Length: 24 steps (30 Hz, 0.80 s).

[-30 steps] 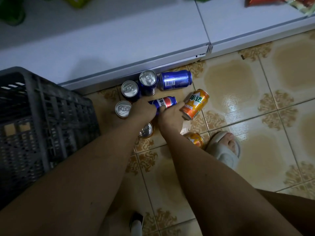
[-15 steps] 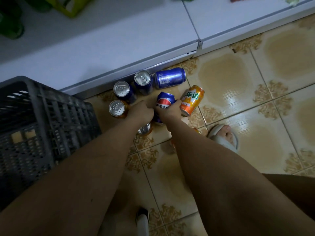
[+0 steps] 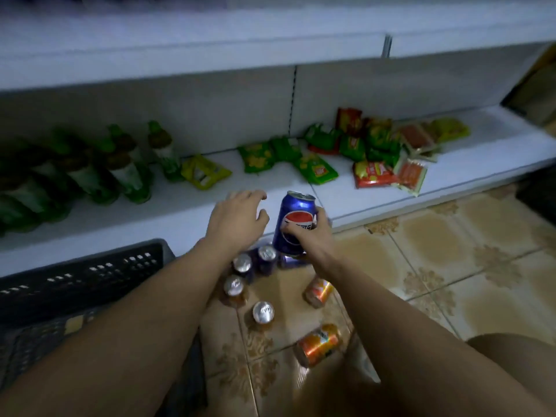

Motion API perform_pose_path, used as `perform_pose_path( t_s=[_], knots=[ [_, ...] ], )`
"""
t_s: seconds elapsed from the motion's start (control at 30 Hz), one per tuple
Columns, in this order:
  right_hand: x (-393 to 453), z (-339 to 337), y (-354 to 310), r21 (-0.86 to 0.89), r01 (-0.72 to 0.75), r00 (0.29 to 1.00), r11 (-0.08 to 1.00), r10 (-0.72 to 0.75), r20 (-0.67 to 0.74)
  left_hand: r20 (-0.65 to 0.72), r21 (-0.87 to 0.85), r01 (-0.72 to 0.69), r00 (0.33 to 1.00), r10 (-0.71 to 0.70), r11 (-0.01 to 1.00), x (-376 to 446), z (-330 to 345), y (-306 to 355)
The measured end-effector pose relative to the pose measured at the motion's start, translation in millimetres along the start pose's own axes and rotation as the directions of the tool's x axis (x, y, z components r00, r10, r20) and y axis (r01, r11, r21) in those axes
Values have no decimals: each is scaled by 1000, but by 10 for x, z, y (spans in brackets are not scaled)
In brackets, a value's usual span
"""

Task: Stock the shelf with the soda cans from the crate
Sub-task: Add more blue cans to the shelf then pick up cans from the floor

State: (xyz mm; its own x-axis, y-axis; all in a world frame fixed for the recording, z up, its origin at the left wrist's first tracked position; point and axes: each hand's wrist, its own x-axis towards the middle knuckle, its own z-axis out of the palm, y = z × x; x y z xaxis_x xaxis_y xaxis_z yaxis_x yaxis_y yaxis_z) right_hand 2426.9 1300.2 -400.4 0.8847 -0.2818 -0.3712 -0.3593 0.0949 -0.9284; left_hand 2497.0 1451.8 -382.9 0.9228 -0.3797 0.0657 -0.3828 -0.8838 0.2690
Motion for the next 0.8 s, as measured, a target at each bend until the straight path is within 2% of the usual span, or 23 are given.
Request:
perform_pose_path(
  t_s=[0.07, 0.13, 0.2, 0.27, 0.3, 0.37, 0.43, 0.5, 0.57, 0.67, 0.8],
  knots=[
    [-113, 76, -488, 21, 82, 996, 996, -83, 42, -201, 97, -88, 974, 107, 991, 100, -518, -57],
    [-232, 194, -977, 68, 133, 987, 989, -138, 77, -366, 181, -153, 906, 212, 971, 139, -1056, -134],
    [-349, 316, -1423, 139, 155, 979, 978, -170, 109, -466, 267, -202, 829, 309, 942, 154, -1552, -232],
    [-457, 457, -1819, 150, 190, 971, 970, -208, 118, -502, 331, -189, 794, 342, 925, 171, -1983, -341],
    [-507, 525, -1989, 132, 213, 966, 968, -229, 120, -501, 329, -153, 808, 310, 932, 188, -2150, -400],
    [-576, 647, -2271, 87, 253, 957, 963, -263, 121, -439, 265, -42, 884, 159, 963, 258, -2366, -539],
    [-622, 748, -2490, -7, 305, 943, 952, -301, 140, -282, 196, 83, 959, -25, 977, 366, -2447, -696],
    [-602, 822, -2655, -105, 365, 924, 925, -346, 165, -150, 168, 163, 979, -138, 972, 487, -2461, -824],
    [-506, 866, -2788, -164, 411, 907, 897, -385, 172, -101, 194, 185, 981, -168, 964, 609, -2446, -893],
    [-295, 932, -2932, -229, 464, 884, 856, -431, 181, -65, 228, 128, 991, -116, 965, 802, -2435, -932],
    [75, 994, -3078, -238, 534, 844, 811, -501, 189, -83, 124, 69, 995, -59, 990, 1031, -2425, -1030]
  ],
)
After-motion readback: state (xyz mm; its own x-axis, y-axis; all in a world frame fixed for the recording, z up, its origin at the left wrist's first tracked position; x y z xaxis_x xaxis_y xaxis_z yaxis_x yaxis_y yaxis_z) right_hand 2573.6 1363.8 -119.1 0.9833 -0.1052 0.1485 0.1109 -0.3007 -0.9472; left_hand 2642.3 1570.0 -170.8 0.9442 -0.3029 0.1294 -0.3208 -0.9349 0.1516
